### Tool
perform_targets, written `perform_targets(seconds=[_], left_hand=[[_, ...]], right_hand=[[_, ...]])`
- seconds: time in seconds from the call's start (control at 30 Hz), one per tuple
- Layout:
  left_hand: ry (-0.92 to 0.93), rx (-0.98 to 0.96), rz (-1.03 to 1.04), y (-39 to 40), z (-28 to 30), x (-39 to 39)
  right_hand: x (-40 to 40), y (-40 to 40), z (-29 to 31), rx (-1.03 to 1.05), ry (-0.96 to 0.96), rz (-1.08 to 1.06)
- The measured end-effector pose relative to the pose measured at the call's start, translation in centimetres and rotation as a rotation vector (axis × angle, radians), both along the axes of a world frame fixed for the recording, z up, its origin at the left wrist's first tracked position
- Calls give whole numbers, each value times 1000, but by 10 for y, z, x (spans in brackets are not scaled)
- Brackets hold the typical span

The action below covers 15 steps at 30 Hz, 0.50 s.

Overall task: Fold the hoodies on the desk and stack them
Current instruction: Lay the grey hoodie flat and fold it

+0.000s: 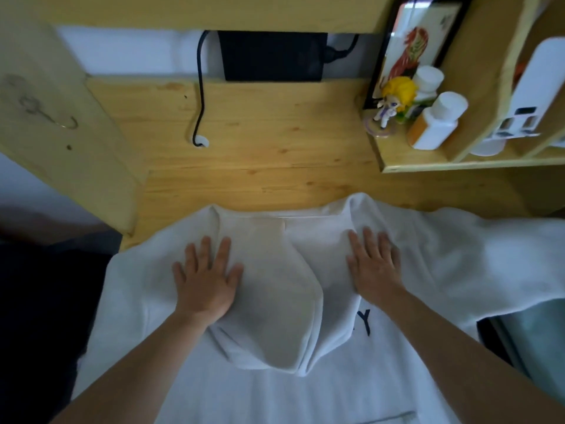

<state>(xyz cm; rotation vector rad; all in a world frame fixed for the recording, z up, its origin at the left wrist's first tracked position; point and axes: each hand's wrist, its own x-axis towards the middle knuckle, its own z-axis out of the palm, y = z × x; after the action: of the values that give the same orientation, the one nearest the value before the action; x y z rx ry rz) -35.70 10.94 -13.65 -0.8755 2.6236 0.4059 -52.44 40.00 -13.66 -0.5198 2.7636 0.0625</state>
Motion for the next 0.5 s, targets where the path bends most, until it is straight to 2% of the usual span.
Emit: perform_targets(seconds=[0.13,0.2,0.27,0.37,0.43,0.5], left_hand=[[25,-14,24,-12,-10,-33],[-21,25,40,-16,-4,-47],[-25,54,62,-11,7,-46],[196,-66,-24,25,19,-13],[278,-96,-111,53,19,14],[224,-79,-146,71,13,32]], right_hand=[[-48,-20,-6,-4,-5,-14],[-53,-27,0,-14,-32,-40],[-30,-26,13,-110,32,-77],[42,-7,24,-235,134,-74],[70,22,18,-195,65,-127],[67,58,7,-78,-6,-190]])
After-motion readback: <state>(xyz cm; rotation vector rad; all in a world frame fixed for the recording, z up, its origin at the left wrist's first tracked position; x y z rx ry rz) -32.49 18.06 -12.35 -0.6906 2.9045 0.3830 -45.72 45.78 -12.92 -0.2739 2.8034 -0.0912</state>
